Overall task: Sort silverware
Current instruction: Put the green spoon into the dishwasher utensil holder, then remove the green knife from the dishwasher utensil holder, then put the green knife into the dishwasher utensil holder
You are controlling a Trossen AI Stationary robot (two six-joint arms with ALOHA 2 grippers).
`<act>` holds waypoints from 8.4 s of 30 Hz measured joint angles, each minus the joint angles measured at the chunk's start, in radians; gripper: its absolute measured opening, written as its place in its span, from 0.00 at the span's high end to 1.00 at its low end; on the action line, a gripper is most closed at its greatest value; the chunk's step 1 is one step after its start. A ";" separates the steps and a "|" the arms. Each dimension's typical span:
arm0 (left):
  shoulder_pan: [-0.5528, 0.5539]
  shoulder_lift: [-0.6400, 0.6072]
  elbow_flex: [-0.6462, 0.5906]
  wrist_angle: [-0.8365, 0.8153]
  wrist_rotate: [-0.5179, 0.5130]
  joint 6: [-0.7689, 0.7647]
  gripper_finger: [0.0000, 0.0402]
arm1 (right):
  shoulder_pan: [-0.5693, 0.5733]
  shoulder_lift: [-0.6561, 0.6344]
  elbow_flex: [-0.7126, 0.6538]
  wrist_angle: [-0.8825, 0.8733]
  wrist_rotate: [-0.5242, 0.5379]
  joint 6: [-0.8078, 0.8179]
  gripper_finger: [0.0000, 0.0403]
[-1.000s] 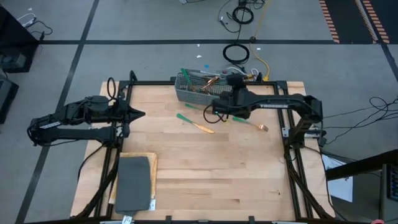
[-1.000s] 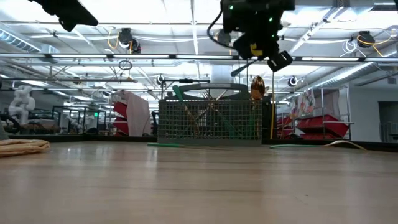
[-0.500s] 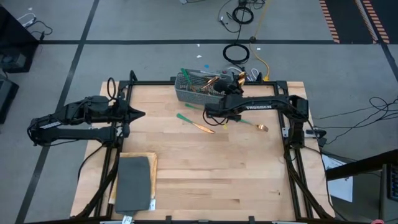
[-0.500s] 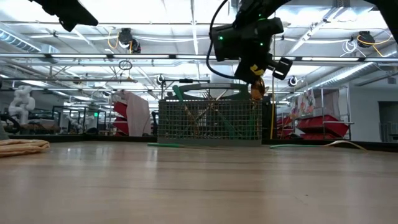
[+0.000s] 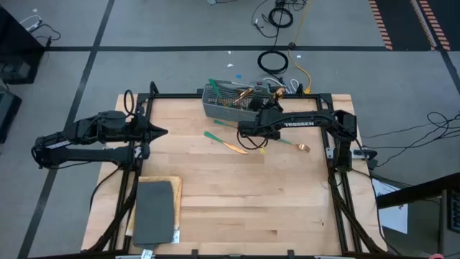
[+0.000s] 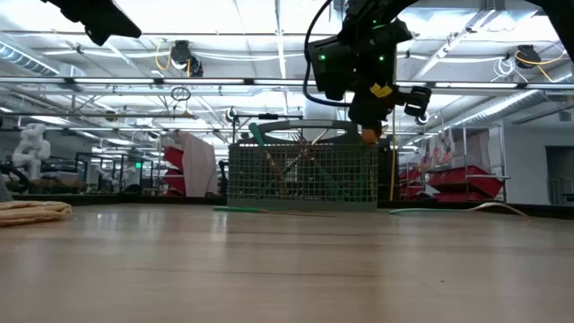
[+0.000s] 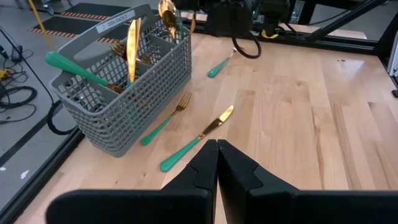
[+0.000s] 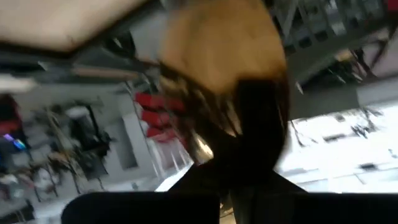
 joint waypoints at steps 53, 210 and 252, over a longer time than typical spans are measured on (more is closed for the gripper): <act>0.000 0.000 0.000 0.002 0.000 -0.008 0.96 | -0.153 0.175 0.416 0.815 -0.887 0.981 0.64; 0.000 0.000 0.000 -0.063 0.000 0.017 0.96 | -0.249 0.380 0.728 0.872 -1.122 0.360 1.00; 0.010 0.066 -0.406 0.915 -0.141 0.261 0.66 | 0.095 0.098 0.879 0.864 -1.149 0.530 1.00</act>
